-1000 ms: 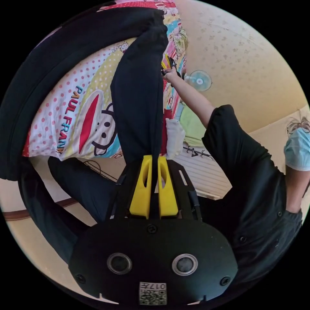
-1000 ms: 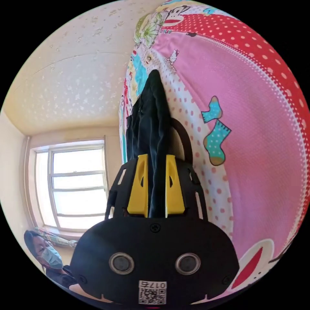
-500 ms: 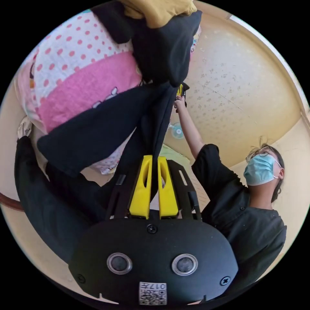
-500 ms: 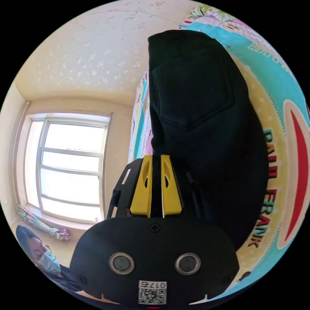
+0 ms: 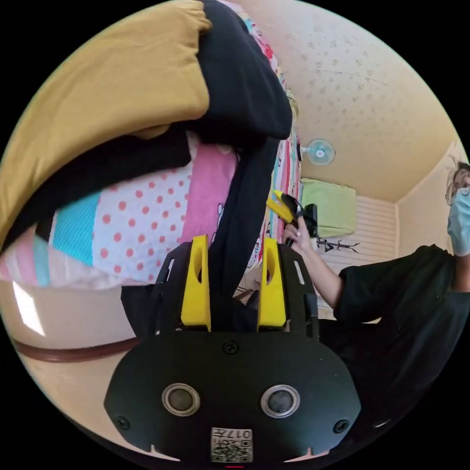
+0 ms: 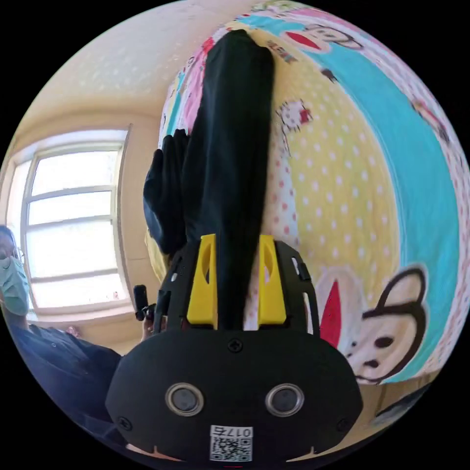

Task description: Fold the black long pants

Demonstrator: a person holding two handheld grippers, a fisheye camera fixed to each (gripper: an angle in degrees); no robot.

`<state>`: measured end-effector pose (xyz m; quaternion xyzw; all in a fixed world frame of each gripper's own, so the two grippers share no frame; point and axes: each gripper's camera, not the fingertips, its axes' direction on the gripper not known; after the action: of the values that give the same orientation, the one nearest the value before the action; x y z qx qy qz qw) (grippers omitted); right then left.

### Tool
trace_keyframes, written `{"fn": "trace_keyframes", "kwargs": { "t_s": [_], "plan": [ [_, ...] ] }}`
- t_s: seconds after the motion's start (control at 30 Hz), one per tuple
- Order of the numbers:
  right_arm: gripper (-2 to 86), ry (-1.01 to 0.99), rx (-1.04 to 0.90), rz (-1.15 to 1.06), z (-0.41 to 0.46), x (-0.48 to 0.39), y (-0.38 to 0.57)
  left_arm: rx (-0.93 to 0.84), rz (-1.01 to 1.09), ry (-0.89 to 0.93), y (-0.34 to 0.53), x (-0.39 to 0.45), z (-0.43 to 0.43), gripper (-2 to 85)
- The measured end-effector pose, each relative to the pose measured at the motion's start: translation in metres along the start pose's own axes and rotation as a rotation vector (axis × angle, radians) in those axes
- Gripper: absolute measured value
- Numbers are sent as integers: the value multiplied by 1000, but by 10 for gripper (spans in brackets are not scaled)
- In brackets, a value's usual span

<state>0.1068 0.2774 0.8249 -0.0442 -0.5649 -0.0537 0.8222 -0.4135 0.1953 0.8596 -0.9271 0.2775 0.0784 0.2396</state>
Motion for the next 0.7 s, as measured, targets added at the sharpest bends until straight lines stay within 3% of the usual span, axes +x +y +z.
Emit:
{"fn": "trace_keyframes", "kwargs": {
  "t_s": [0.13,0.23,0.33,0.4,0.53,0.57,0.7],
  "plan": [
    [104,-245,-143,37,53,22,57,-252,57,-56,-13,3,63,158],
    [64,-232,-236,-2,45,20,60,-280,91,-137,0,22,79,102],
    [51,-254,-222,-80,-13,7,74,-274,97,91,16,40,88,73],
    [50,-200,-236,-111,-43,2,89,-317,75,137,26,44,102,69],
    [67,111,-359,-89,-48,38,125,-615,-67,-182,48,26,155,80],
    [78,110,-368,-75,-47,47,130,-646,-69,-206,49,24,158,83],
    [129,-7,-341,18,-46,96,166,-531,-3,-242,32,42,128,113]
  ]
}}
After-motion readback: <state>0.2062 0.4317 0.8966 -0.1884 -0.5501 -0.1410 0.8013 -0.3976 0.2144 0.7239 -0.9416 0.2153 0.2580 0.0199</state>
